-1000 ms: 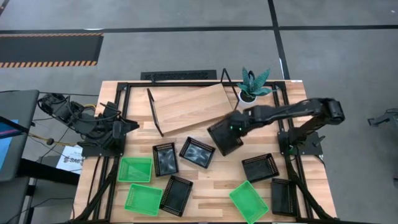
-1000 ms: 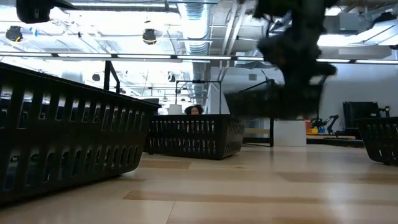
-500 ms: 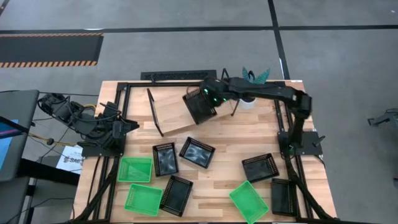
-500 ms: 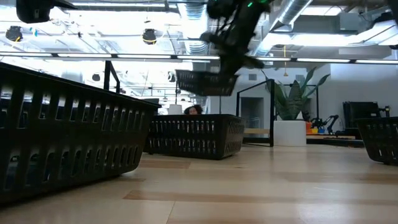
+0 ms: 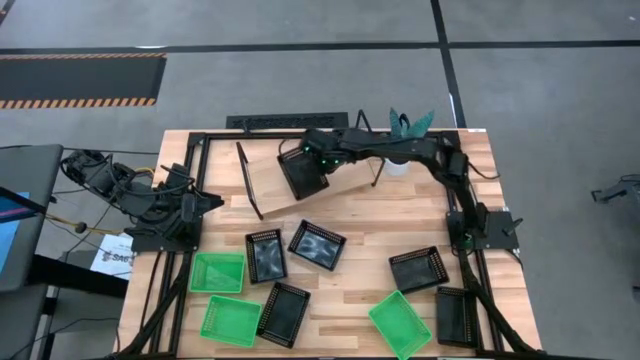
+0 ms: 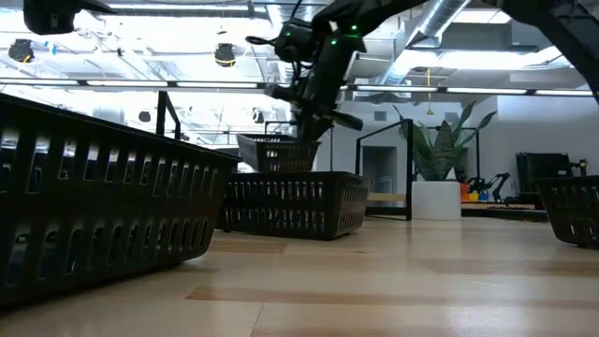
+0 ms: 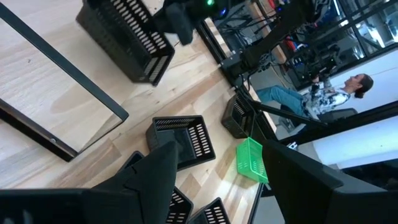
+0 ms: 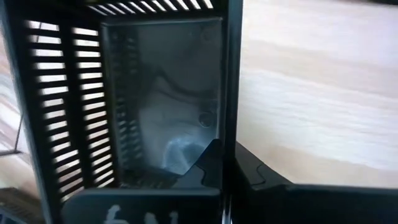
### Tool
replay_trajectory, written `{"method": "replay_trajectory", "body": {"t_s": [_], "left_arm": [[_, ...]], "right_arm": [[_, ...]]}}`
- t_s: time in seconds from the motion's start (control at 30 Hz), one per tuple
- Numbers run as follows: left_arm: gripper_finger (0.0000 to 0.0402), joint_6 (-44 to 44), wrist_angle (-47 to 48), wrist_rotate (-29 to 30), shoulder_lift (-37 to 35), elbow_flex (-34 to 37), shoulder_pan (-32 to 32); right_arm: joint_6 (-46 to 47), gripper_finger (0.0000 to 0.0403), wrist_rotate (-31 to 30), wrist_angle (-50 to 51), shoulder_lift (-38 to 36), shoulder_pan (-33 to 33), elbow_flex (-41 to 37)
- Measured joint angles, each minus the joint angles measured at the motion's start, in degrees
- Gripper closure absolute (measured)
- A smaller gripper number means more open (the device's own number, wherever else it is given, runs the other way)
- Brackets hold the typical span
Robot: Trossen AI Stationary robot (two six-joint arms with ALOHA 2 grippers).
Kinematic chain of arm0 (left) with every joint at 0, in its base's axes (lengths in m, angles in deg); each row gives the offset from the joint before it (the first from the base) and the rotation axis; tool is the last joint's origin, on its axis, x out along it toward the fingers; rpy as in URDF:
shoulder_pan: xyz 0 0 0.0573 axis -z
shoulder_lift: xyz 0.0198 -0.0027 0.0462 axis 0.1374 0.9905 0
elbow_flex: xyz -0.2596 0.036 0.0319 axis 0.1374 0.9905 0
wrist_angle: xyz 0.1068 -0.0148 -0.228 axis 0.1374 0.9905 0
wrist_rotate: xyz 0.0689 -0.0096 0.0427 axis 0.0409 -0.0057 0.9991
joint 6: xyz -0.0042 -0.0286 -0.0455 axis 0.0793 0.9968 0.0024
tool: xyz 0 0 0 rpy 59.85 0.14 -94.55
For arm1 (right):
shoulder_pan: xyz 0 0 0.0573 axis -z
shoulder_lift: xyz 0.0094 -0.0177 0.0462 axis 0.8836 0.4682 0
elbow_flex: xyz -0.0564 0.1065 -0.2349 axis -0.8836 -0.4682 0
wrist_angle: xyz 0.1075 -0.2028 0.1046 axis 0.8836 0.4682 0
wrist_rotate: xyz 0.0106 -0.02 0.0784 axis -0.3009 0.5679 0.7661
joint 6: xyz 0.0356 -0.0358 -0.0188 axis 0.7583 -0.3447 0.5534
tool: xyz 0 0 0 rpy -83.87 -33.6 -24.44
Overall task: Stack baskets on shelf by color
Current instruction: Put the black bin on the shelf, then stack the black basket on the black basket on the shelf
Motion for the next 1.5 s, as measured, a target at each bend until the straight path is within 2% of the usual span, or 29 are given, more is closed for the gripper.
{"method": "replay_trajectory", "body": {"t_s": [0.27,0.43,0.7,0.8,0.97,1.17,1.4,1.5], "left_arm": [[0.0175,0.0,0.0,0.0,0.0,0.0,0.0],[0.0175,0.0,0.0,0.0,0.0,0.0,0.0],[0.0175,0.0,0.0,-0.4,0.0,0.0,0.0],[0.0175,-0.2,0.0,-0.4,0.0,0.0,0.0],[0.0175,0.0,0.0,-0.5,0.0,0.0,0.0],[0.0175,0.2,0.0,-0.5,0.0,0.0,0.0],[0.0175,0.6,0.1,-1.6,0.0,0.0,0.0],[0.0175,0.7,0.0,-2.2,0.0,0.0,0.0]], "right_arm": [[2.9,0.0336,0.1,-0.8,3.3,-0.8,0.2],[2.3,0.0289,0.1,-3.1,3.2,-0.8,0.2],[-4.0,0.0208,1.3,2.0,-4.4,0.2,0.2],[-8.3,0.0195,2.8,6.7,-8.6,-2.1,0.3],[-14.4,0.0192,4.3,13.8,-11.3,-11.0,0.2],[-20.5,0.0198,6.9,13.2,-6.4,-19.0,0.2],[-21.6,0.0185,7.3,10.1,3.0,-20.6,0.2],[-22.7,0.0184,4.6,10.1,6.1,-20.8,0.1]]}}
